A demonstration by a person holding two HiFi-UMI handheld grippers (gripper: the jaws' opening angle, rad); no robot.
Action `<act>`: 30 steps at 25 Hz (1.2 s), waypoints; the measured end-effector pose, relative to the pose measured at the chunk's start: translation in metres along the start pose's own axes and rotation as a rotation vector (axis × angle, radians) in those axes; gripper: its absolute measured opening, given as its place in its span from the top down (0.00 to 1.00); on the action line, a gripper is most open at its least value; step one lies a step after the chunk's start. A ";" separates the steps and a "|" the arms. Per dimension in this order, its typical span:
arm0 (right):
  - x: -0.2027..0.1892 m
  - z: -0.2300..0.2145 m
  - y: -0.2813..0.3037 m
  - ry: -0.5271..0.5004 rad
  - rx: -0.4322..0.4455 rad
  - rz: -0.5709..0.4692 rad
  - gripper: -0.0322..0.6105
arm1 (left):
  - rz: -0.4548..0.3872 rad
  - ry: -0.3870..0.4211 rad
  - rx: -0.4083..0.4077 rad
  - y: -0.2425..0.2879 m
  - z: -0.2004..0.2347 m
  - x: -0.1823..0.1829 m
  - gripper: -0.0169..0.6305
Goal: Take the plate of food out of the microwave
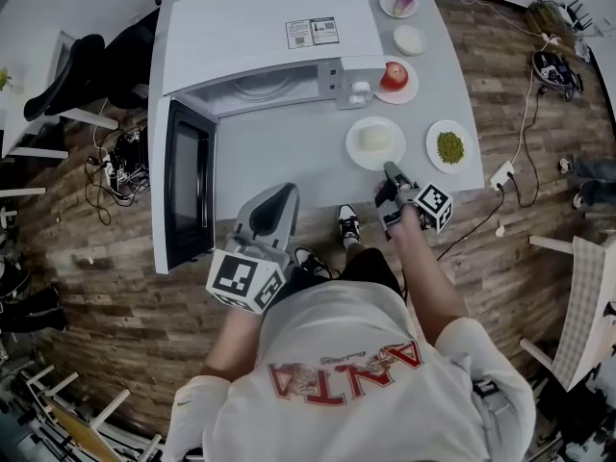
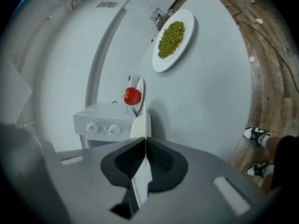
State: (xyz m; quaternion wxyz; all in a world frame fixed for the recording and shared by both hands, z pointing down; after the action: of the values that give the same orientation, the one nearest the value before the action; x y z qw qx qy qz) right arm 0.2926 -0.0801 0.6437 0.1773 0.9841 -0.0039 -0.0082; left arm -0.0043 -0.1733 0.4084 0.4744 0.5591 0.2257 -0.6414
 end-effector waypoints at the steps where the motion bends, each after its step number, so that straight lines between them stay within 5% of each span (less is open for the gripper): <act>1: 0.001 -0.001 0.000 0.002 -0.020 0.009 0.93 | -0.002 0.000 0.000 0.000 0.001 -0.001 0.96; 5: 0.003 0.002 0.003 -0.034 -0.075 0.056 0.92 | -0.001 -0.010 0.002 0.001 0.001 -0.001 0.96; 13: 0.002 0.016 0.008 -0.223 -0.139 0.176 0.71 | 0.007 -0.015 0.003 0.000 0.000 -0.005 0.96; 22: -0.009 0.026 0.016 -0.766 -0.339 0.419 0.62 | 0.002 -0.023 0.012 -0.005 0.000 -0.005 0.96; 27: -0.013 0.025 0.014 -0.915 -0.413 0.479 0.62 | -0.002 -0.026 0.017 -0.005 0.000 -0.005 0.96; 30: -0.015 0.031 0.009 -0.932 -0.404 0.467 0.79 | -0.016 -0.025 0.025 -0.005 0.001 -0.002 0.96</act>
State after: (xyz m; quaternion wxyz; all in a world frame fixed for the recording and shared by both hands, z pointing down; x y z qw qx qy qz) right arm 0.2772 -0.0991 0.6175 0.3392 0.7957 -0.2982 -0.4037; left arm -0.0094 -0.1710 0.4098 0.4651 0.5549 0.2163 -0.6550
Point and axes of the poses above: the fingertips, and each gripper's own axes: y forward along the fingers, z to its left, x out of its top, the point moved 8 cm from there along -y, backward along the fingers, and after that the axes turned 1 degree about x, right-handed, at the moved point
